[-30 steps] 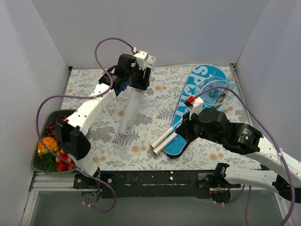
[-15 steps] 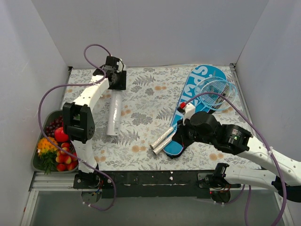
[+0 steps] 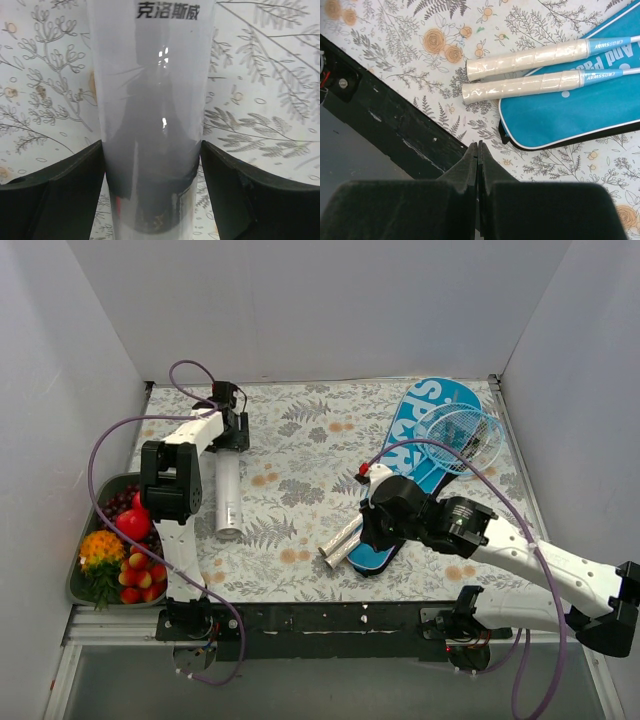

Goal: Pack up the badminton gear

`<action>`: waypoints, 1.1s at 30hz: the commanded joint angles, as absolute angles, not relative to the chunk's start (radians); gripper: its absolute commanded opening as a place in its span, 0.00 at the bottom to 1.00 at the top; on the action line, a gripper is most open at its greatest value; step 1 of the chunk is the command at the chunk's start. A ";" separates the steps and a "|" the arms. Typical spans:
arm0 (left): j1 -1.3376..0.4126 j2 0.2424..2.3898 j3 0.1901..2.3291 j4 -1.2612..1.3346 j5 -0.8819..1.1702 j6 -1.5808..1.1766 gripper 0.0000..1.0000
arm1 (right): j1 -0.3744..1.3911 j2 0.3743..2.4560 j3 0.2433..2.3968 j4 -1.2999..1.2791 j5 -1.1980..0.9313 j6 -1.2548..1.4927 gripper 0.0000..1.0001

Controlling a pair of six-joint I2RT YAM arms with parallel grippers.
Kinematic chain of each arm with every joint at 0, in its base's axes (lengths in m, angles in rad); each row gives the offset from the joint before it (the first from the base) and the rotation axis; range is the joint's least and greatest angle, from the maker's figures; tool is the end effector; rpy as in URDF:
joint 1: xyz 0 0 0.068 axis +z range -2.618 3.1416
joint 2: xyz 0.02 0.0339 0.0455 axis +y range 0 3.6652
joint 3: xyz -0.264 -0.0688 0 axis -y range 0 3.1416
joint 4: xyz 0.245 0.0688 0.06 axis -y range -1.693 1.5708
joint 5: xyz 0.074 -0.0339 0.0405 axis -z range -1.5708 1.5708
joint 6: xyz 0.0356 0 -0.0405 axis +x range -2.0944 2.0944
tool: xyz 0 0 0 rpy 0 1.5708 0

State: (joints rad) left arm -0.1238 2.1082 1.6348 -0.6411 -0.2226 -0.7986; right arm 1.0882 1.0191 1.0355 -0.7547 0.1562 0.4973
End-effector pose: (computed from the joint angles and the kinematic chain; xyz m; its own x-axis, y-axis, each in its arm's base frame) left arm 0.4460 -0.0476 0.1844 -0.6387 -0.6246 -0.4494 -0.6215 0.7631 -0.1774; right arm 0.1007 0.1802 0.3289 -0.6665 -0.2566 -0.7000 -0.5731 0.7769 0.2608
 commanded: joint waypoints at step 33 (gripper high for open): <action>-0.431 1.313 1.340 -0.664 -0.002 -0.818 0.98 | 0.446 1.431 1.065 -0.580 0.228 0.618 0.39</action>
